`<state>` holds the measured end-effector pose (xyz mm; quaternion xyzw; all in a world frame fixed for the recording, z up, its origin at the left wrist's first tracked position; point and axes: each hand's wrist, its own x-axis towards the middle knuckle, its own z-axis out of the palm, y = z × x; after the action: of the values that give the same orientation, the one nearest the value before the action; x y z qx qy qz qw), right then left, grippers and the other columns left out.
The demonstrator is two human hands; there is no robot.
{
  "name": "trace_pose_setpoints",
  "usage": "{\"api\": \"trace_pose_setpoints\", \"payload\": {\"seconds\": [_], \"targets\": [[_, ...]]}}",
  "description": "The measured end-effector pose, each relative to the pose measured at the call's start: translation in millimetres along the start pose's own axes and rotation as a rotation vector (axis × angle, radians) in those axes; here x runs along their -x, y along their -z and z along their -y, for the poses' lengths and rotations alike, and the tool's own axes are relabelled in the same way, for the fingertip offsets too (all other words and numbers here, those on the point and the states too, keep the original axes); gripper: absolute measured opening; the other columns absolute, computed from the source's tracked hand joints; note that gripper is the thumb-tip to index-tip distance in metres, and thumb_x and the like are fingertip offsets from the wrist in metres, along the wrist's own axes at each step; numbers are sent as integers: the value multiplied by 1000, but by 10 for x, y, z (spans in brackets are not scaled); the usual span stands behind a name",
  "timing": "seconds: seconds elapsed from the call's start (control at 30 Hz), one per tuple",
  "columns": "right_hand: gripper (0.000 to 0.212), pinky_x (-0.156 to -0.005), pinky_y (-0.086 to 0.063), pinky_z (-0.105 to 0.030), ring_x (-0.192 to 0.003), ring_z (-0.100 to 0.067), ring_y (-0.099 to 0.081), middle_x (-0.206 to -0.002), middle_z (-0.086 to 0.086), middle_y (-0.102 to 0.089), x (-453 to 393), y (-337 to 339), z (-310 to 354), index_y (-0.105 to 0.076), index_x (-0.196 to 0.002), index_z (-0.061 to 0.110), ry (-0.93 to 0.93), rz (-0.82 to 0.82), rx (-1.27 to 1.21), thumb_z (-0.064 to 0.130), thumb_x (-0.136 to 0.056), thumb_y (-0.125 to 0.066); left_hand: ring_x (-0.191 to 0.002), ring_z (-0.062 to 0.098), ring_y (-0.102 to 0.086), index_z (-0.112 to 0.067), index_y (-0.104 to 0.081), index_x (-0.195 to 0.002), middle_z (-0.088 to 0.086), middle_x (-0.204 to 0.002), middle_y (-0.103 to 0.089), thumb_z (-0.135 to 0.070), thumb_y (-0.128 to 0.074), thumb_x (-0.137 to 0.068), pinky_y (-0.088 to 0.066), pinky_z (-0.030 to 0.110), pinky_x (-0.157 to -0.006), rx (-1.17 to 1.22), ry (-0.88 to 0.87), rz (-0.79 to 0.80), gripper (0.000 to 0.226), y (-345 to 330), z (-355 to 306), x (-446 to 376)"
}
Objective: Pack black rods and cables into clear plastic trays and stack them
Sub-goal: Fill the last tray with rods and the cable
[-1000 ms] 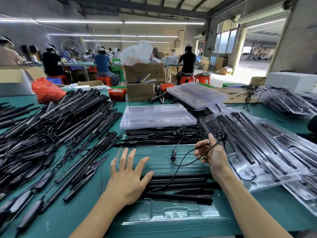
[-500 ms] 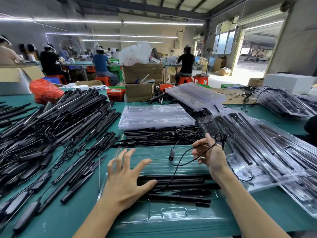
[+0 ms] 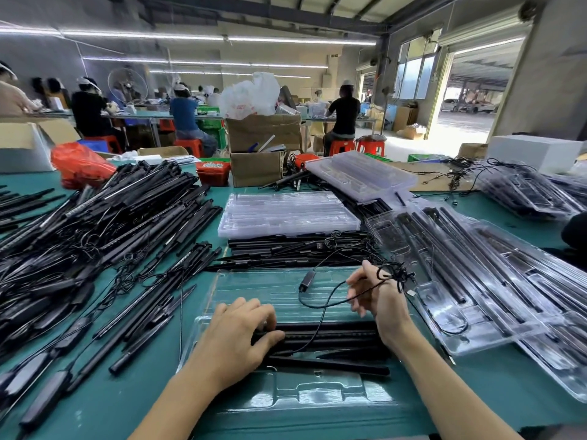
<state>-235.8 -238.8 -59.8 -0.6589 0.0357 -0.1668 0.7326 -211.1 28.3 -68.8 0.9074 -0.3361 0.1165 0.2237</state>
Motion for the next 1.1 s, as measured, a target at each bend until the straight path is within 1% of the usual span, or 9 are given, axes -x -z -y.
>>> {"api": "trace_pose_setpoints", "payload": {"seconds": [0.13, 0.23, 0.33, 0.43, 0.53, 0.7, 0.8, 0.97, 1.1], "targets": [[43, -46, -34, -25, -49, -18, -49, -63, -9, -58, 9, 27, -16, -62, -75, 12, -13, 15, -10, 49, -89, -46, -88, -3, -48, -35, -58, -84, -18, -83, -59, -41, -64, -95, -38, 31, -88, 191, 129, 39, 14, 62, -4, -70], [42, -42, -34, -22, -46, -16, -48, -61, -7, -58, 7, 36, -5, -64, -70, 15, -16, 1, -66, 46, -92, -47, -105, 7, -45, -41, -59, -96, -19, -102, -60, -29, -56, -100, -30, 33, -90, 203, 258, -10, 12, 172, 69, -145], [46, -41, -33, -22, -45, -17, -47, -58, -7, -58, 4, 40, 3, -65, -68, 16, -25, -22, -134, 39, -101, -43, -126, 16, -26, -46, -45, -127, -11, -139, -38, -38, -45, -103, -21, 37, -101, -60, 373, 91, 25, 201, 194, -195], [48, -41, -32, -20, -43, -17, -47, -57, -7, -59, 4, 43, 21, -65, -67, 15, -27, -37, -190, 38, -102, -41, -143, 22, -9, -44, -22, -147, 0, -156, -12, -52, -31, -104, -17, 47, -113, -258, 401, 197, 44, 106, 246, -166], [47, -40, -31, -20, -42, -17, -46, -57, -8, -59, 2, 32, 28, -65, -69, 13, -17, -43, -214, 39, -100, -42, -146, 22, 0, -47, -9, -149, 2, -159, -3, -59, -20, -102, -13, 50, -115, -293, 422, 224, 49, 78, 293, -118], [46, -41, -28, -22, -43, -16, -45, -56, -6, -58, 1, -14, 34, -61, -73, 10, -24, -47, -192, 37, -103, -39, -147, 24, -6, -43, -12, -151, 3, -160, -9, -70, -18, -97, -14, 51, -115, -326, 464, 267, 61, 178, 328, -201], [45, -41, -29, -22, -43, -15, -45, -56, -5, -58, 9, -33, 49, -60, -73, 10, -19, -61, -183, 36, -103, -38, -143, 27, -15, -38, -22, -148, 7, -156, -19, -67, -27, -99, -17, 50, -114, -123, 610, 156, 57, 205, 279, -387], [46, -40, -29, -20, -42, -15, -45, -55, -6, -57, 17, -47, 62, -60, -71, 10, -29, -74, -196, 35, -104, -39, -140, 28, -17, -29, -29, -148, 10, -153, -22, -60, -25, -101, -22, 53, -110, -313, 606, 76, 56, -46, 204, -382], [48, -40, -31, -20, -42, -15, -45, -56, -6, -58, 35, -102, 60, -62, -69, 13, -31, -84, -210, 36, -103, -39, -136, 27, -23, -30, -39, -141, 10, -151, -28, -60, -29, -100, -27, 50, -106, -390, 558, -37, 52, -36, 334, -321]]}}
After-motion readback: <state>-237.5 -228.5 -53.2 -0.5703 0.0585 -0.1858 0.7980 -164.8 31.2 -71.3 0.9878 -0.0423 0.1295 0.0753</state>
